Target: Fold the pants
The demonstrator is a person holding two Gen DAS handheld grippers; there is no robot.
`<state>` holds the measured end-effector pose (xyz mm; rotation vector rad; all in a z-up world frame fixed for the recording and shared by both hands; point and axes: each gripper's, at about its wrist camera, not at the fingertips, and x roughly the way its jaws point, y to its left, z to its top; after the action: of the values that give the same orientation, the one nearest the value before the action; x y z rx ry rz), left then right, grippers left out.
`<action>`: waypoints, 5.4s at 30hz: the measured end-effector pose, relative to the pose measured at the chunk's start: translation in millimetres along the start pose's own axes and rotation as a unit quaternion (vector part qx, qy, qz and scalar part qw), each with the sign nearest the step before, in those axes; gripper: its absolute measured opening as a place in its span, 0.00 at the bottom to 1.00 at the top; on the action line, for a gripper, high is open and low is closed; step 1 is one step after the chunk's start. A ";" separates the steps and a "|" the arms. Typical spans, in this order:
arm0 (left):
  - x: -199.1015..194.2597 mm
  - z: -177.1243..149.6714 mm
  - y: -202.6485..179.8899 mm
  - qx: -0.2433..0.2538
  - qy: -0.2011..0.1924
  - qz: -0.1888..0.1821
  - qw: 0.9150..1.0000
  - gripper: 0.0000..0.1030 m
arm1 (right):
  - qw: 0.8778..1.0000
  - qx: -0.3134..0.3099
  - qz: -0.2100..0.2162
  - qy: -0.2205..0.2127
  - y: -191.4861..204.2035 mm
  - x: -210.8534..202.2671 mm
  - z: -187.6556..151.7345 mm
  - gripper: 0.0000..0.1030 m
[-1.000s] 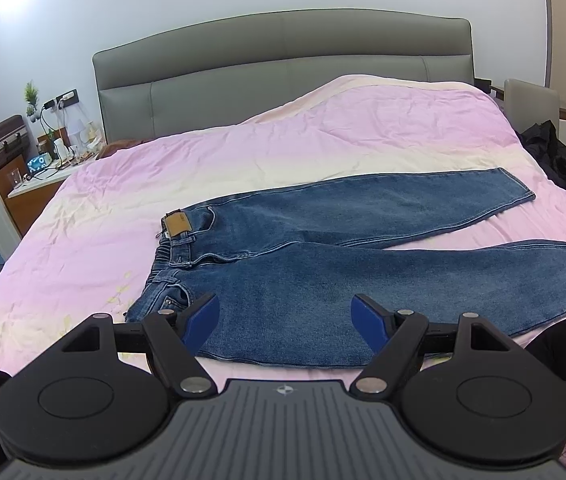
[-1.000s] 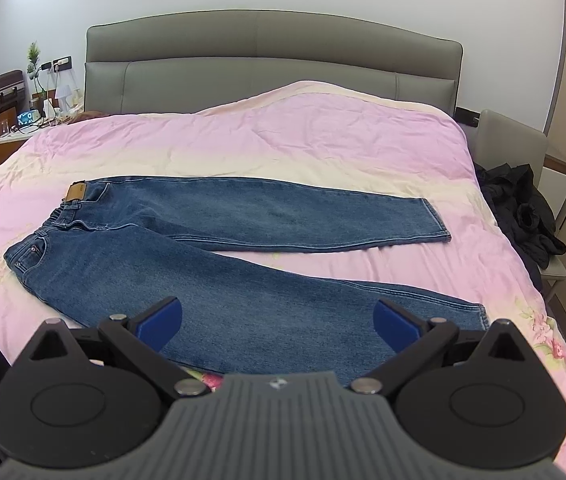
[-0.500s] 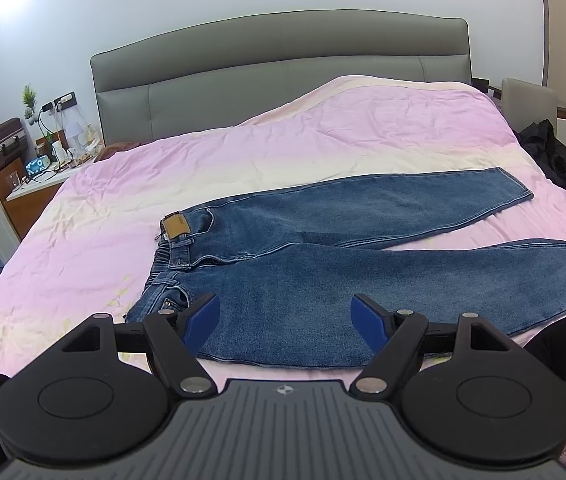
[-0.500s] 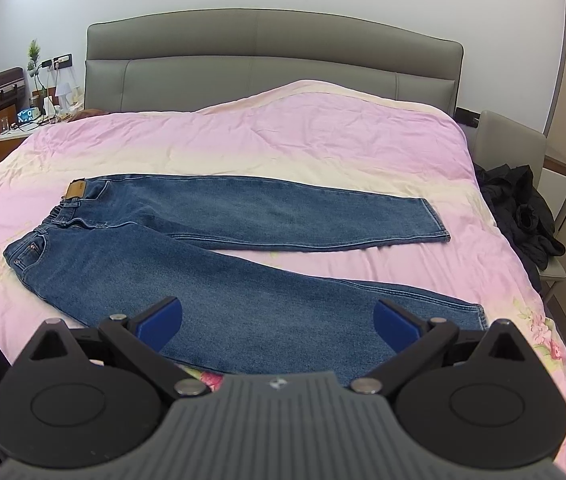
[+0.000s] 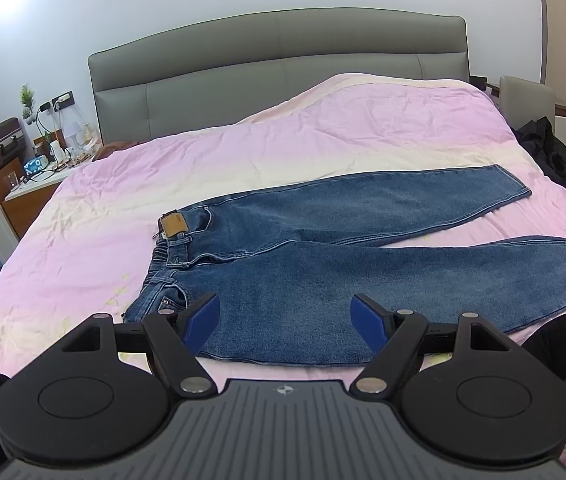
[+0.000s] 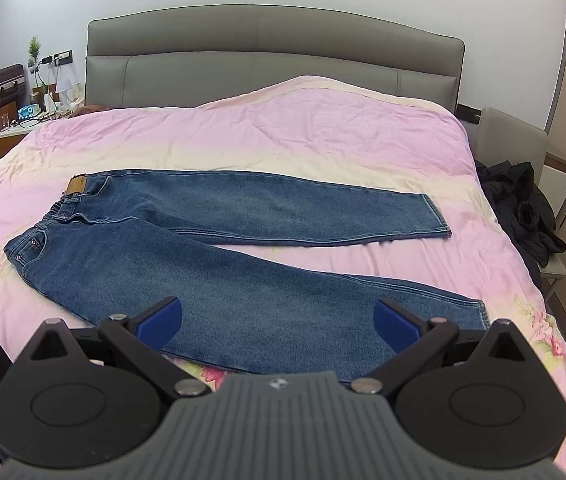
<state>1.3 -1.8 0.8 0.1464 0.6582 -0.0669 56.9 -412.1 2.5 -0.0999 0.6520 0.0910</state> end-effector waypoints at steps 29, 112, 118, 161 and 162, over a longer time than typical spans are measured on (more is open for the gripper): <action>5.7 -3.3 3.2 0.017 0.001 -0.013 1.000 0.85 | 1.000 0.006 0.015 -0.001 -6.0 0.5 1.7 0.95; 349.5 154.0 98.3 0.189 0.217 0.116 0.951 0.24 | 0.943 -0.271 -0.146 0.126 -223.8 364.2 162.1 0.00; 425.7 160.8 101.8 0.165 0.253 0.113 0.947 0.24 | 0.935 -0.283 -0.139 0.163 -223.9 456.8 191.4 0.00; 324.9 34.4 252.1 -0.403 0.159 0.046 0.900 0.85 | 0.960 0.230 -0.052 0.153 -290.4 415.1 105.8 0.60; 325.3 22.1 255.3 -0.434 0.151 0.036 0.888 0.85 | 0.956 0.249 -0.052 0.147 -295.2 412.1 99.3 0.60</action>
<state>299.1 241.9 -152.4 -0.7002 0.9382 0.3312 476.7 -670.8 -151.2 0.3454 0.9479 -0.1962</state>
